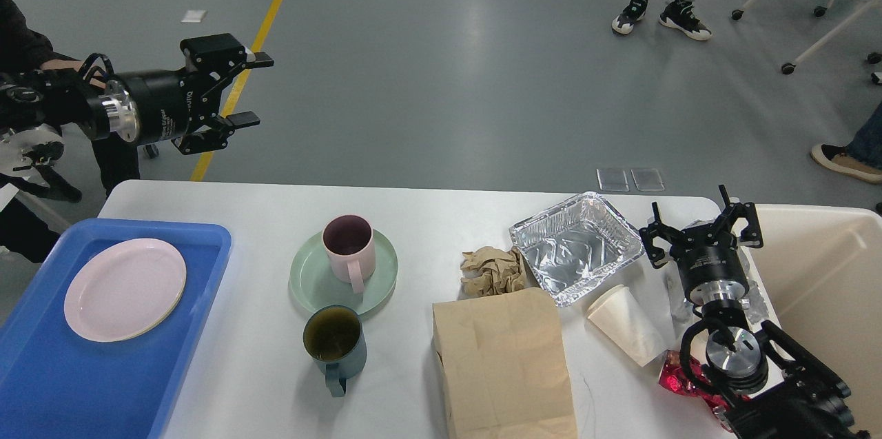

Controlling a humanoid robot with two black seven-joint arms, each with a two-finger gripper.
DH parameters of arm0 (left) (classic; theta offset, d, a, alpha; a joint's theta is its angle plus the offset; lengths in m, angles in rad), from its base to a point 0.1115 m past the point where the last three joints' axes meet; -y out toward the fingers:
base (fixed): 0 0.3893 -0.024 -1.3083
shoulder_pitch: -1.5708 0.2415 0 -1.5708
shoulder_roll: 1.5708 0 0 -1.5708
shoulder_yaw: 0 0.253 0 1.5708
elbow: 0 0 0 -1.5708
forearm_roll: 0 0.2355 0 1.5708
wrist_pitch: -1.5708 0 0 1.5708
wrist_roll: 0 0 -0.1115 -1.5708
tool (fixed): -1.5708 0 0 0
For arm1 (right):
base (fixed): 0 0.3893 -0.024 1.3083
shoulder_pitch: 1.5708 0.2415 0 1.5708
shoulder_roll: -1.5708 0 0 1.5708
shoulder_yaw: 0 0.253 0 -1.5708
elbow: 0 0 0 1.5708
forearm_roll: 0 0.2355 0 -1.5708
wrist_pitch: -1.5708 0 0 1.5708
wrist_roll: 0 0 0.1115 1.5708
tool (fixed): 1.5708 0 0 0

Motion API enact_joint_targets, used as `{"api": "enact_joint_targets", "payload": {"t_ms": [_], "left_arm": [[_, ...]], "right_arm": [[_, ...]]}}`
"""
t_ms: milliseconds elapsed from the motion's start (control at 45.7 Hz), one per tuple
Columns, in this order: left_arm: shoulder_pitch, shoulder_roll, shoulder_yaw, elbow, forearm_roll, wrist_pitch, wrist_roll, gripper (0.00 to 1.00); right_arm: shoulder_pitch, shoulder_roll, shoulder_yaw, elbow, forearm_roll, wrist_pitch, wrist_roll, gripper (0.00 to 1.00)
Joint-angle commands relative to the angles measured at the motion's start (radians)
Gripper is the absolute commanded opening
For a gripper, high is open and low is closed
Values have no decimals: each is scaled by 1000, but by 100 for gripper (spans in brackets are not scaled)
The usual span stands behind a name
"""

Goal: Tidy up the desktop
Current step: 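Raise the left gripper up and away from the blue tray, then lower the left gripper onto the dark teal mug and grasp it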

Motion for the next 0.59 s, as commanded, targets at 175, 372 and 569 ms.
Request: {"api": "enact_joint_targets", "payload": {"t_ms": [175,372,569], "left_arm": [[-482,-345,837,-19,-4,-7,-14,97],[-626,-440,880,-121,-6,-192,-5,97],[-875,-462,1018,-418,-127,-227,-3,97]], "right_arm": [[0,0,-1,0,0,0,0,100],[0,0,-1,-2,0,0,0,100],[0,0,-1,-2,0,0,0,100]]}}
